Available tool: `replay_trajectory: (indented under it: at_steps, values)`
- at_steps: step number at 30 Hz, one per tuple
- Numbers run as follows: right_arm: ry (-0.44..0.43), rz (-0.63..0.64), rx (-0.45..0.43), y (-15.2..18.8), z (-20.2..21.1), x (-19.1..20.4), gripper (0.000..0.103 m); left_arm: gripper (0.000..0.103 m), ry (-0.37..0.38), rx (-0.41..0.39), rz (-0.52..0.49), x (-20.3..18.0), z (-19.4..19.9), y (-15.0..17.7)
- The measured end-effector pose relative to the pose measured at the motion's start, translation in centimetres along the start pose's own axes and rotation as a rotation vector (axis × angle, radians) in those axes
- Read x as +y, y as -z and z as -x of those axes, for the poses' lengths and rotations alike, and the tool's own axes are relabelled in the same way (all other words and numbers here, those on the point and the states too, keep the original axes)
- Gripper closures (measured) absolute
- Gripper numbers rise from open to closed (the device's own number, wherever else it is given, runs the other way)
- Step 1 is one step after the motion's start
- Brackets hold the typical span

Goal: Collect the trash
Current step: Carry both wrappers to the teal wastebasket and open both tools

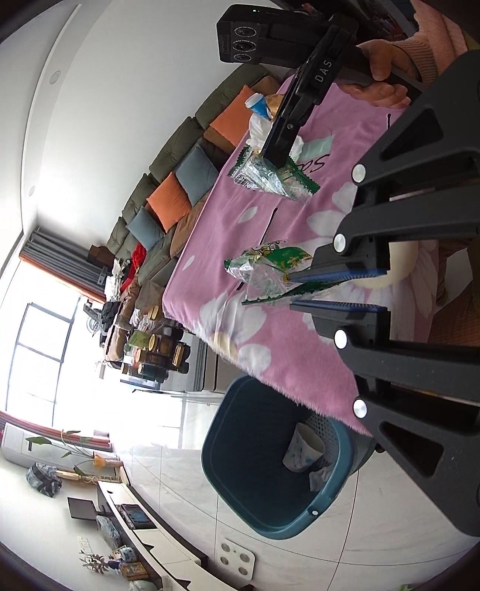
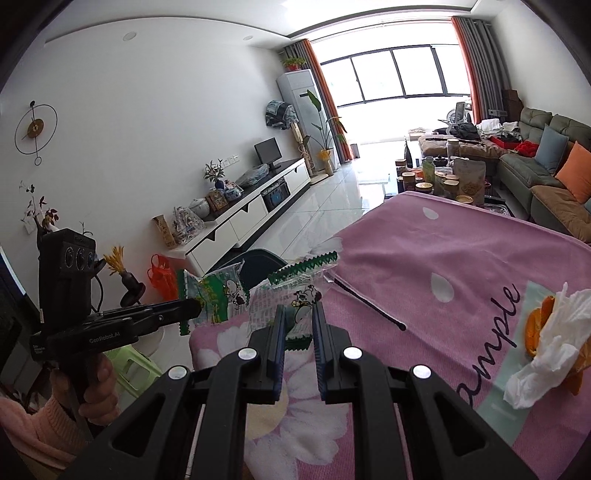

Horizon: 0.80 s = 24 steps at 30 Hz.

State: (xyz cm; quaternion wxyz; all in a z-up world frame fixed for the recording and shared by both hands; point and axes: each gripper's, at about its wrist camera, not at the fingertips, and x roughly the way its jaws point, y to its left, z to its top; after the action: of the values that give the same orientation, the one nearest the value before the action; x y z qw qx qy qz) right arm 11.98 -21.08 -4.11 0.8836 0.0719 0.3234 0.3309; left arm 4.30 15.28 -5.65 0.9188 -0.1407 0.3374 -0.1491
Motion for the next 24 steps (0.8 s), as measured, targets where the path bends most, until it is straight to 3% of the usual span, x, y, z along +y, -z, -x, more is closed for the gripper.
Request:
replay_trajectory:
  at_steps: [13, 24]
  values:
    - [-0.13, 0.063, 0.078, -2.9, -6.7, 4.1, 0.09, 0.093, -0.134, -0.048, 0.094, 6.0, 1.8, -1.5]
    - [-0.167, 0.1, 0.128, -4.6, -10.9, 6.3, 0.09, 0.093, -0.212, -0.025, 0.137, 9.4, 0.9, -1.8]
